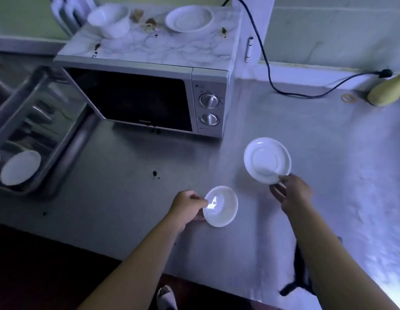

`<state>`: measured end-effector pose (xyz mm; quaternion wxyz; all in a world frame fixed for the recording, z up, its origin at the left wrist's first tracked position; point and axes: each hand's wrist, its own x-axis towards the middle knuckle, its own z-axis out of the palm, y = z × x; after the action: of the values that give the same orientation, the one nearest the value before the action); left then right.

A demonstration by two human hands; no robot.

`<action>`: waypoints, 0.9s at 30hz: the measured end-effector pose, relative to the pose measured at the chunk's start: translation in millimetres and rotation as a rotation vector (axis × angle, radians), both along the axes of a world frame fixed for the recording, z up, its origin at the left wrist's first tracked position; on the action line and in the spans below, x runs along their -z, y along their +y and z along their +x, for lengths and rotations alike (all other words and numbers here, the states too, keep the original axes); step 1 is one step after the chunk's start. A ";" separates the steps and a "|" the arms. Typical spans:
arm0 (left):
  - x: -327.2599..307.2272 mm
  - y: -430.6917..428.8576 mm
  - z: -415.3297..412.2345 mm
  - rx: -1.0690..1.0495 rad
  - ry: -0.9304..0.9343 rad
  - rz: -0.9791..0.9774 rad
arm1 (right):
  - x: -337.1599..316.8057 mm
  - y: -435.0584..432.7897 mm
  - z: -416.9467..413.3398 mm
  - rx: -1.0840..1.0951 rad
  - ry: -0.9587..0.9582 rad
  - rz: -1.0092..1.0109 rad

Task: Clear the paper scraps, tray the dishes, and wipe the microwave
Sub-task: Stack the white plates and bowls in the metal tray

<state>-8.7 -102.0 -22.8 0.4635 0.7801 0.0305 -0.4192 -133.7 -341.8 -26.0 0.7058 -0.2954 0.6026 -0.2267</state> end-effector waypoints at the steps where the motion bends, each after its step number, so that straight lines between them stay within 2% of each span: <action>1: -5.2 11.8 -0.4 0.000 0.000 -0.029 | -6.4 20.4 -3.7 -0.011 -0.020 -0.014; 5: -31.3 87.5 4.3 -0.086 0.040 -0.167 | -32.6 106.8 -12.6 -0.084 -0.022 -0.078; 12: -40.2 290.5 27.8 -0.425 0.171 -0.453 | -61.0 254.7 23.2 -0.368 -0.030 -0.191; 22: -44.4 459.2 82.7 -0.874 0.135 -0.573 | -76.1 414.7 164.1 -0.797 -0.049 -0.374; 27: -39.7 517.1 136.2 -1.025 0.082 -0.549 | -67.0 464.4 255.8 -0.893 -0.068 -0.393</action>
<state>127.4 415.1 16.8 0.7908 0.5002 0.3124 -0.1638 122.2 122.6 41.0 0.6843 -0.6450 0.3395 -0.0210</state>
